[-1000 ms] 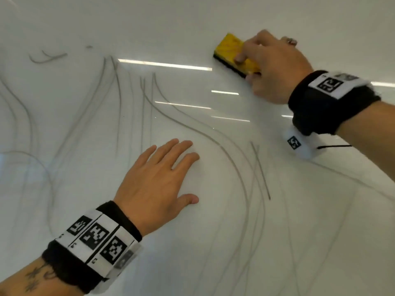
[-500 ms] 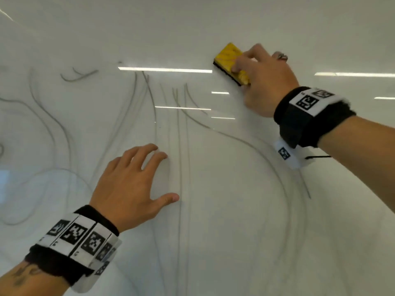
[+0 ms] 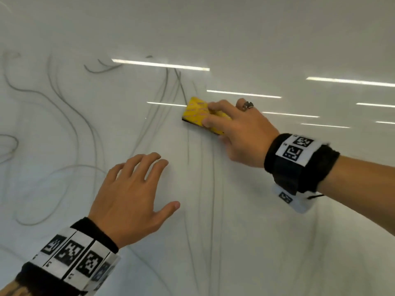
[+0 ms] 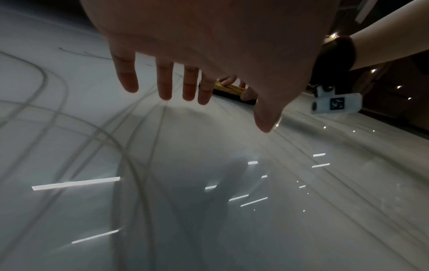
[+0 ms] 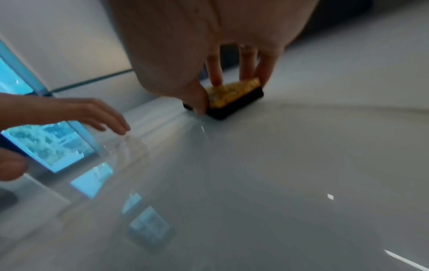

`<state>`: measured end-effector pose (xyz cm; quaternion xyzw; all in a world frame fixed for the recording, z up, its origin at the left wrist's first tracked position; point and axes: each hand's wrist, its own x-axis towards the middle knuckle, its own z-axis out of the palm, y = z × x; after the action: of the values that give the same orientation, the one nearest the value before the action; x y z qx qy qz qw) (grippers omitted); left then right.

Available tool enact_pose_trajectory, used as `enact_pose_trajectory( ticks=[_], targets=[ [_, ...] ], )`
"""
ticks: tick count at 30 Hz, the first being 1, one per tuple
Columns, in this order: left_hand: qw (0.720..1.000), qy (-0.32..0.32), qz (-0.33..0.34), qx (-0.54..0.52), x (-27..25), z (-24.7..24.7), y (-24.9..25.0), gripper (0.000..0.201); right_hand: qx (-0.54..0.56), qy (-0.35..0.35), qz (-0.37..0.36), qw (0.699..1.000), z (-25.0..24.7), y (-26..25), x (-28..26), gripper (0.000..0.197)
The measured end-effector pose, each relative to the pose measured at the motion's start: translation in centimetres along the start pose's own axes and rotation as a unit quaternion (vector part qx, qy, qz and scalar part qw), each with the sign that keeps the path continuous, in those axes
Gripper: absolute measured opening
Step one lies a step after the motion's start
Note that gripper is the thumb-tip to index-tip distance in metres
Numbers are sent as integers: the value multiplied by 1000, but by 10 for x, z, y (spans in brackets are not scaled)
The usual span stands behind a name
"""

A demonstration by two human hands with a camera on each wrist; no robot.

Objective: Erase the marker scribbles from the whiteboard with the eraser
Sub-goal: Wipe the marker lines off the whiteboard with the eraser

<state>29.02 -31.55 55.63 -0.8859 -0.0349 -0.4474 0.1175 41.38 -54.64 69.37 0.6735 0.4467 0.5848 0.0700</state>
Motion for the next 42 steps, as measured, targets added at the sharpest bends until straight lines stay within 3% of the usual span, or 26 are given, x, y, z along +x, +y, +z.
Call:
enact_pose_trajectory(
  ticks=[2,6,7,10,12,14,16,17,18,21,23,25,28,30,32,35,38,40,42],
  targets=[
    [1000,-12,11,13,-2,7,-5,91,-15,-24,-33,999,-11,13,7,54],
    [999,-17,27,23,-6,14,-11,95,-16,47,189,981,-37,53,48,46],
    [999,-18,27,22,-7,15,-11,95,-12,46,181,982,-33,37,50,48],
    [1000,-9,28,12,-6,17,-12,95,-22,-11,-42,999,-1,-23,27,57],
    [999,-6,31,11,-7,19,-13,95,-30,-51,-75,995,-5,-18,28,53],
    [999,-6,35,9,-8,21,-15,96,-32,-2,49,998,-21,15,54,45],
    [999,-7,36,9,-9,23,-16,96,-4,69,205,976,-31,38,75,42],
    [999,-6,37,6,-9,24,-17,97,-7,78,229,970,-29,28,79,44],
    [999,-4,37,3,-9,25,-17,97,-10,69,209,976,-22,6,79,47],
    [999,2,38,-3,-10,26,-18,96,19,13,-49,999,14,-70,48,58],
    [999,7,35,-6,-13,26,-17,96,2,-34,-112,993,11,-68,48,53],
    [999,15,26,-15,-18,27,-19,93,-18,-12,-32,999,-4,-32,78,53],
    [999,31,16,-26,-28,27,-27,86,-8,83,198,977,-29,23,118,43],
    [999,40,1,-31,-33,27,-39,82,-5,106,258,960,-27,9,130,44],
    [999,43,-21,-24,-35,26,-53,82,-2,89,208,974,-6,-38,125,55],
    [998,38,-47,-10,-36,24,-69,83,36,30,21,999,35,-117,91,67],
    [998,42,-50,-11,-43,23,-74,79,46,20,-89,995,41,-121,80,63],
    [998,49,-45,-15,-49,23,-78,76,-2,57,-78,995,21,-84,105,69],
    [997,54,-44,-14,-57,22,-85,75,-27,101,53,993,-7,-32,139,59]
  ],
)
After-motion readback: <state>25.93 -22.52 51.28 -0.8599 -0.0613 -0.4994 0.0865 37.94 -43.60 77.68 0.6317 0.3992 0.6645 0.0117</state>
